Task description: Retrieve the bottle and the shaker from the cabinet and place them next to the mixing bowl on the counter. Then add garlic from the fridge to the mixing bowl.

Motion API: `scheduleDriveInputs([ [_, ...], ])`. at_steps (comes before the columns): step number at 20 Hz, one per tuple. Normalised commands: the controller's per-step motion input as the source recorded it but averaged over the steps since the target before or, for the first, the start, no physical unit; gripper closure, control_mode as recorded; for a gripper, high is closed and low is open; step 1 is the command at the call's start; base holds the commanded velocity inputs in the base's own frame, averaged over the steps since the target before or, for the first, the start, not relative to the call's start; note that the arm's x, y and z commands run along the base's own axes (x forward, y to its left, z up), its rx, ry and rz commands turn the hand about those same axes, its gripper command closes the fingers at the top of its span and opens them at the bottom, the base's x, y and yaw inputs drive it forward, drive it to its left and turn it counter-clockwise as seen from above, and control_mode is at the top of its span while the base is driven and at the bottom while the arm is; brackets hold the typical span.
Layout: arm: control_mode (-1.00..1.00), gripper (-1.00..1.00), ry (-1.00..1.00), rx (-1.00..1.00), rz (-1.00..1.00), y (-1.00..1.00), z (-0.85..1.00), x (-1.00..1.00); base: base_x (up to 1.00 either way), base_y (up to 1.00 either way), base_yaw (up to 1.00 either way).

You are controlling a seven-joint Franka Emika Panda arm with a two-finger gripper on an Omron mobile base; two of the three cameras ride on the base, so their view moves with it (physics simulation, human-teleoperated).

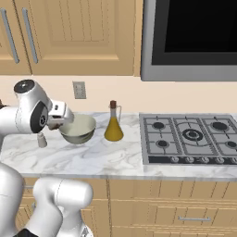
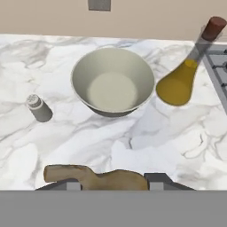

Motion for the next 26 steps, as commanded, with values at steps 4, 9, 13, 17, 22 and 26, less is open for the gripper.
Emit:
scheduleDriveInputs([
  [4, -1.00, 1.00, 0.01, 0.00, 0.00, 0.00, -0.45, 0.24, 0.00, 0.00, 0.00],
  [9, -1.00, 1.00, 0.00, 0.00, 0.00, 0.01, -0.28, 0.22, 0.00, 0.00, 0.00],
  [13, -1.00, 1.00, 0.00, 0.00, 0.00, 0.02, -0.08, 0.40, 0.00, 0.00, 0.00],
  [17, -1.00, 1.00, 0.00, 0.00, 0.00, 0.06, 0.00, 0.61, 0.00, 0.00, 0.00],
  [22, -1.00, 1.00, 0.01, 0.01, 0.00, 0.04, 0.00, 0.56, 0.00, 0.00, 0.00],
  [26, -1.00, 1.00, 0.03, 0.00, 0.00, 0.07, 0.00, 0.48, 0.00, 0.00, 0.00],
])
